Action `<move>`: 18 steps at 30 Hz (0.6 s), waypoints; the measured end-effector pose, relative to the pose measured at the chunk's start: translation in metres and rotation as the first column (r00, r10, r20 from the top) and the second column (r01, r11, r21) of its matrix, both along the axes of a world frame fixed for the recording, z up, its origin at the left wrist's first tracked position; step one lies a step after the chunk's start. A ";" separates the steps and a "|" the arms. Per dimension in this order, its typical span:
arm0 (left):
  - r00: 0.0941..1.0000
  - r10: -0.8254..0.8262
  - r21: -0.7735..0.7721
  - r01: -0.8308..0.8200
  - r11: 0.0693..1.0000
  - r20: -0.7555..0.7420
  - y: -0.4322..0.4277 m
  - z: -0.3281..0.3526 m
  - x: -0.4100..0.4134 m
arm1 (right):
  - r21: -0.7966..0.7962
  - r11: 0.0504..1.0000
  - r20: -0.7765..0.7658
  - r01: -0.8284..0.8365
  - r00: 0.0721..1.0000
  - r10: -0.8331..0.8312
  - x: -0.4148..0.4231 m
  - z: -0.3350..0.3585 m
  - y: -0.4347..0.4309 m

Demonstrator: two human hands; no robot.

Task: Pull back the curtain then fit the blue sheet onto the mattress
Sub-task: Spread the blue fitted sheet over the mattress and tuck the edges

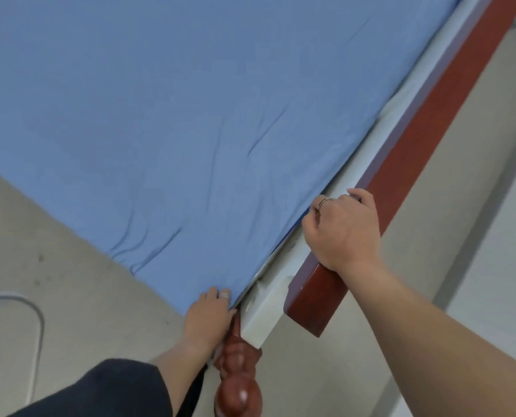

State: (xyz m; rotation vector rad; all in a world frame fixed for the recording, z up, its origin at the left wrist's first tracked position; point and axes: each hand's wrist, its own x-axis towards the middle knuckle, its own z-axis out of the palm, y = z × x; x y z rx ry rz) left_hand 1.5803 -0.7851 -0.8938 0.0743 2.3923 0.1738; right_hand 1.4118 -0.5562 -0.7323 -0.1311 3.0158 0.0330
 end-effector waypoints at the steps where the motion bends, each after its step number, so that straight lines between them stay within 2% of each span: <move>1: 1.000 0.009 0.000 -0.009 1.000 -0.007 0.000 0.003 0.002 | 0.007 1.000 0.001 -0.019 1.000 0.019 -0.001 0.000 0.000; 4: 0.998 0.053 -0.034 -0.055 0.998 -0.042 -0.005 0.006 0.014 | 0.005 1.000 0.002 -0.026 1.000 0.026 -0.002 -0.001 -0.001; 6: 0.984 0.176 -0.082 -0.178 0.981 -0.037 -0.006 0.007 0.026 | 0.000 0.999 -0.016 -0.043 0.999 0.043 0.000 -0.001 0.001; 8: 0.967 0.255 -0.067 -0.256 0.964 -0.014 -0.008 0.002 0.032 | -0.019 0.999 -0.025 -0.045 0.999 0.044 0.000 0.000 0.002; 12: 0.985 0.172 0.058 -0.172 0.983 0.015 -0.006 0.003 0.034 | 0.023 0.998 -0.002 -0.053 0.999 0.053 0.001 -0.001 0.001; 15: 0.966 0.240 0.107 -0.230 0.967 -0.093 -0.009 0.010 0.043 | 0.089 0.991 0.127 -0.099 0.988 0.087 -0.001 0.014 -0.001; 17: 0.932 0.336 0.095 -0.326 0.941 -0.135 -0.012 0.012 0.054 | 0.147 0.939 0.270 -0.312 0.926 0.266 0.009 0.017 -0.022; 18: 0.911 0.389 0.088 -0.380 0.921 -0.136 -0.012 0.009 0.064 | 0.134 0.885 0.332 -0.445 0.862 0.383 0.020 0.012 -0.043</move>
